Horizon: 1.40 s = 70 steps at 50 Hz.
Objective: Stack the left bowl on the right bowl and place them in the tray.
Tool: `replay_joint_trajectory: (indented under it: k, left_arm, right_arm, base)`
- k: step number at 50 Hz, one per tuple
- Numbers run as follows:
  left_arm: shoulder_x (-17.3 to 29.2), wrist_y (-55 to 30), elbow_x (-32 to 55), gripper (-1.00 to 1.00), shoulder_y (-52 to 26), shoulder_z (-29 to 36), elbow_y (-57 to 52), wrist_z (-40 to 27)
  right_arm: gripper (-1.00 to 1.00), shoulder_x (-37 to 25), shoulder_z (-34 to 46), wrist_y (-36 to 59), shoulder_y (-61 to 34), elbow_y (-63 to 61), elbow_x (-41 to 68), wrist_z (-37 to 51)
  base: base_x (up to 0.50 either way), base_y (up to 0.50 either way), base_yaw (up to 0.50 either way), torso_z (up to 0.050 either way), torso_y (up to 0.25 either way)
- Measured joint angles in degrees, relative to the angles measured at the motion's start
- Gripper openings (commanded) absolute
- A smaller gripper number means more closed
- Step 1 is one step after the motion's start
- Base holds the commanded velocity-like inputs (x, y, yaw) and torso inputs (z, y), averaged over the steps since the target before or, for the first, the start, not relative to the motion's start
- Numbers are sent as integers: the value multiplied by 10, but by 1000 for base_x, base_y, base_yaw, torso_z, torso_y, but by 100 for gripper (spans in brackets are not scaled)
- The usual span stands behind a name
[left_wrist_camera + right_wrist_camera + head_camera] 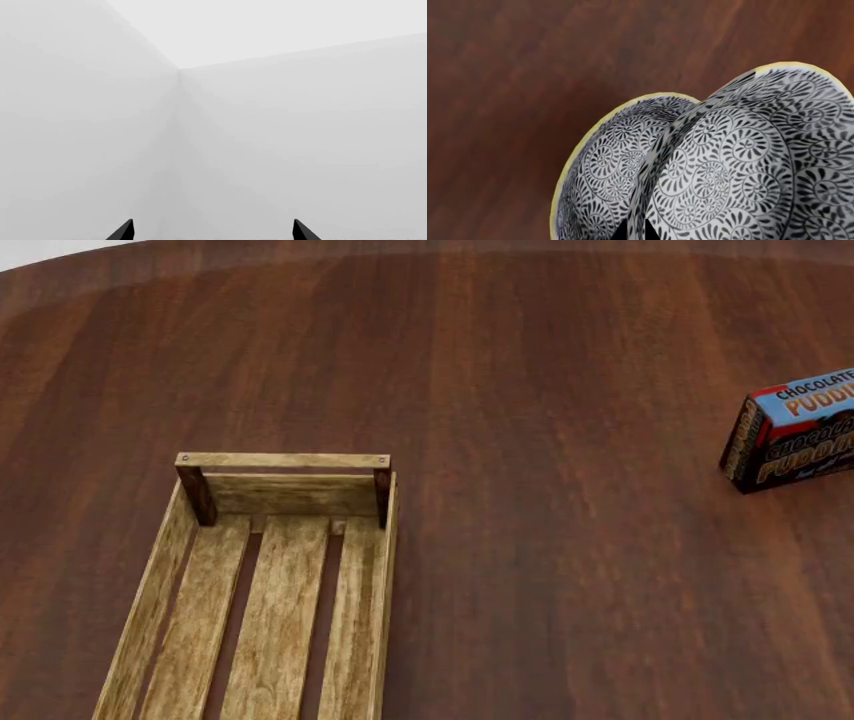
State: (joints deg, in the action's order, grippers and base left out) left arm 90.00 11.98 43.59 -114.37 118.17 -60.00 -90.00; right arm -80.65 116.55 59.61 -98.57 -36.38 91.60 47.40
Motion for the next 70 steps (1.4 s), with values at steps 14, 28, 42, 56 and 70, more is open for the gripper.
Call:
replay_joint_trajectory:
  k: [14,28,42,56,70]
  left_arm:
    - [0,-2,4,100,4,-7,0,0]
    - [0,-3,6,100,9,-12,0,0]
    - [0,-4,7,100,15,-18,0,0]
    - [0,-2,6,100,19,-24,0,0]
    - [0,-1,6,100,23,-30,0,0]
  right_arm:
    - [-100,31,18,-49,38,33,-24,-11]
    - [-100,44,32,-82,72,51,-33,-12]
    - [100,42,32,-85,73,56,-39,-8]
    - [100,34,22,-65,56,43,-25,5]
    - [100,37,14,-51,47,35,-12,8]
  base:
    - [0,0,0,0,0]
    - [0,0,0,0,0]
    - [0,0,0,0,1]
    - [0,0,0,0,0]
    - [0,0,0,0,0]
